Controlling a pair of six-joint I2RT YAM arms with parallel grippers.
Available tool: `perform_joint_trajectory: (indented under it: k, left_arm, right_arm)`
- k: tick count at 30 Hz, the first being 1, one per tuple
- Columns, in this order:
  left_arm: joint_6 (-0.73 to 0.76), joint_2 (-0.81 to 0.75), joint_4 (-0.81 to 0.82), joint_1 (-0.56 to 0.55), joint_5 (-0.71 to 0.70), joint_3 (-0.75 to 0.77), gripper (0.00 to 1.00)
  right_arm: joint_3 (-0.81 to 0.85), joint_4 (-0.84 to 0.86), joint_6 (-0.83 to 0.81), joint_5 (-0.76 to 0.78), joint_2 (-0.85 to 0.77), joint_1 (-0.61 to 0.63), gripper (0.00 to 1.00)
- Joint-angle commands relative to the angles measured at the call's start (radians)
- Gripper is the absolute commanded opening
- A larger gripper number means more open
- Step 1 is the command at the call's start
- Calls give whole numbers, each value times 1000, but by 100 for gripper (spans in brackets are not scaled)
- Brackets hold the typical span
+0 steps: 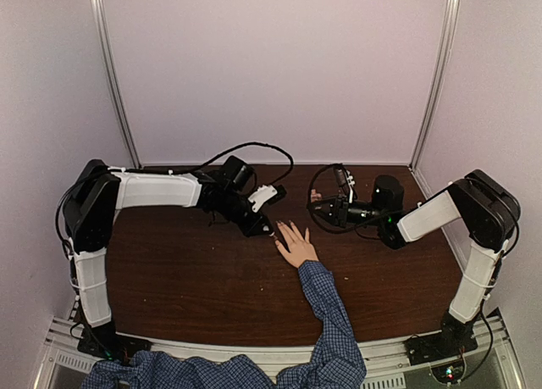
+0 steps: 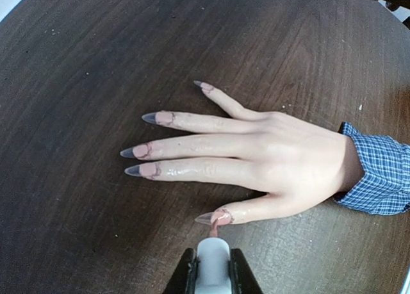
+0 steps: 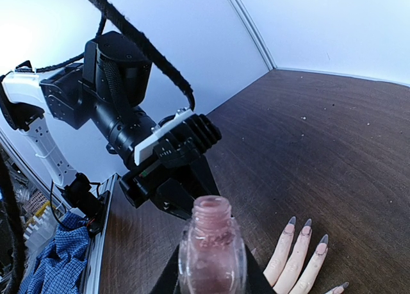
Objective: Paint the nails
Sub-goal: Paint the nail with the hand.
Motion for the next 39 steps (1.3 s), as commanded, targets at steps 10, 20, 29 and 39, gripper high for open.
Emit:
perform_joint_trajectory:
  k: [10,20,29,39]
  left_arm:
    - [11,49,-1,-11,10,38,0]
    - [8,65,5,-10,12,50,0]
    - [9,72,-2,-11,16,57,0]
    - [11,69,-2,-13,13,55,0]
  right_arm:
    - [-6,47,2,-9,14,-7,0]
    - [-4,45,3,-9,16,-7,0]
    - [-4,46,3,-9,16,-8,0]
    - [-6,45,3,-9,14,-8,0]
